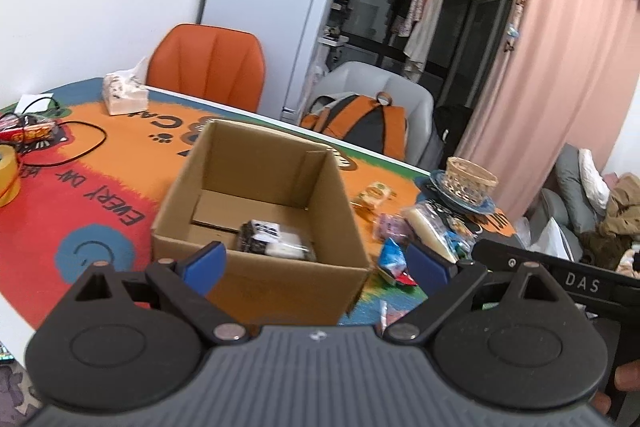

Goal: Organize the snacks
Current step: 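Withdraw both grippers from the box back toward the snacks, then grasp the red-orange sausage pack with the left gripper while the right gripper grasps the green candy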

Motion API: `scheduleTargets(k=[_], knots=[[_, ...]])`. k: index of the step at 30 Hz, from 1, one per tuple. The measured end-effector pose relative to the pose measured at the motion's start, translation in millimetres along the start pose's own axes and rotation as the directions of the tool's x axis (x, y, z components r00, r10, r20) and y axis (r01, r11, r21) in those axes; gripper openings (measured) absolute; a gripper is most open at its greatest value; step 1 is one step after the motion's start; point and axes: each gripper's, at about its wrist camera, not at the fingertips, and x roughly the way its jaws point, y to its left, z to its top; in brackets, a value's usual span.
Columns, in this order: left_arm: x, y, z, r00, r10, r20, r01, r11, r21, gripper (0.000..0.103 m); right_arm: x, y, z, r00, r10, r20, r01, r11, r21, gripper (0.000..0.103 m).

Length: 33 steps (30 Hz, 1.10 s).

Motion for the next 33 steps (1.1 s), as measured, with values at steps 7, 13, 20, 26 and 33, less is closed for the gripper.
scheduleTargets(k=[7,13,20,26,33], knots=[[9,-13,-6,0.999,-0.029,-0.022,0.029,1.0,0.011,0.094,-5,-18,-5,1.0,-0.026,0.001,0.026,0.999,0.021,0.103],[17,-25,-12,0.998,-0.048,-0.042,0.049,0.998,0.032,0.087,-5,-32,-9,0.999,-0.039,-0.006,0.04,0.999,0.032,0.102],[22,-41,-20,0.995,-0.076,-0.06,0.079,0.996,0.052,0.071,-2,-51,-15,0.998,-0.054,-0.018,0.055,0.996,0.063,0.102],[35,-56,-28,0.991,-0.102,-0.092,0.108,0.992,0.066,0.067,-2,-66,-20,0.997,-0.069,-0.028,0.071,0.994,0.081,0.102],[60,-76,-39,0.988,-0.089,-0.128,0.099,0.993,0.067,0.067,-3,-87,-28,0.995,-0.091,-0.037,0.095,0.99,0.102,0.102]])
